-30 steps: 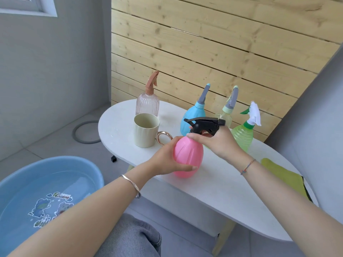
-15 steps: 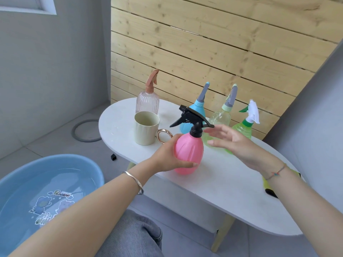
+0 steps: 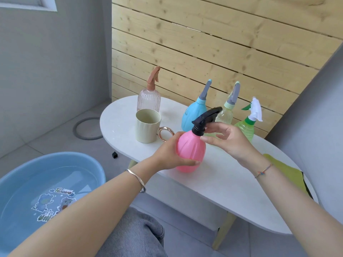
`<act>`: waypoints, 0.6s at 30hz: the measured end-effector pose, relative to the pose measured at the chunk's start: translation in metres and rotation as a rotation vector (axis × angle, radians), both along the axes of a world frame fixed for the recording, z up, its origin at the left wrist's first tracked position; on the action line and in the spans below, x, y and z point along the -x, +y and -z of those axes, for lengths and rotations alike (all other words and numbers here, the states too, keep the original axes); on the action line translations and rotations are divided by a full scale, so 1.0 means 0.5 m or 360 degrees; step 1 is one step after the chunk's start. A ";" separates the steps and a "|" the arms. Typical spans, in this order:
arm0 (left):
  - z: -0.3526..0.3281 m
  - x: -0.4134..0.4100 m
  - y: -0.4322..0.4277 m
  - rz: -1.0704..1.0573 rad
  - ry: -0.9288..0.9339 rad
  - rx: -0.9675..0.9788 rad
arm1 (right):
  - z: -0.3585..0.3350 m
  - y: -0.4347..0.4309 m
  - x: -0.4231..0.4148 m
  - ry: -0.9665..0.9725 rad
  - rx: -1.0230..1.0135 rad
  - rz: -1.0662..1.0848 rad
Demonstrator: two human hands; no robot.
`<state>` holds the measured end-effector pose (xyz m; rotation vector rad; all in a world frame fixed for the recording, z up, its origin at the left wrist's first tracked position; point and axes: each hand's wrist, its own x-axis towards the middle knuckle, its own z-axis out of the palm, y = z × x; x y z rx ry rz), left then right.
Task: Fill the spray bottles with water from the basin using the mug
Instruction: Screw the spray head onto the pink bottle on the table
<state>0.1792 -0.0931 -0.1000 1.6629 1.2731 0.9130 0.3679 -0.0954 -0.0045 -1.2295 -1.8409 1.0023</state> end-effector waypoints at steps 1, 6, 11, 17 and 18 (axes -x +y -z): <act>-0.001 -0.001 0.000 -0.0002 0.0002 0.0002 | 0.004 0.002 0.002 0.0001 0.0007 0.0067; -0.003 -0.002 -0.004 -0.0015 0.0010 -0.0003 | 0.011 0.014 0.021 -0.0052 -0.0058 0.0340; -0.006 -0.002 -0.006 -0.0010 0.0018 0.0007 | -0.007 0.014 0.015 0.0082 0.0087 0.0053; -0.007 -0.004 -0.007 -0.0033 0.0023 -0.0014 | -0.029 -0.011 -0.026 0.0131 -0.0185 0.0295; -0.008 -0.005 -0.007 -0.0033 0.0022 -0.0014 | -0.029 -0.014 -0.032 0.0111 -0.0205 0.0306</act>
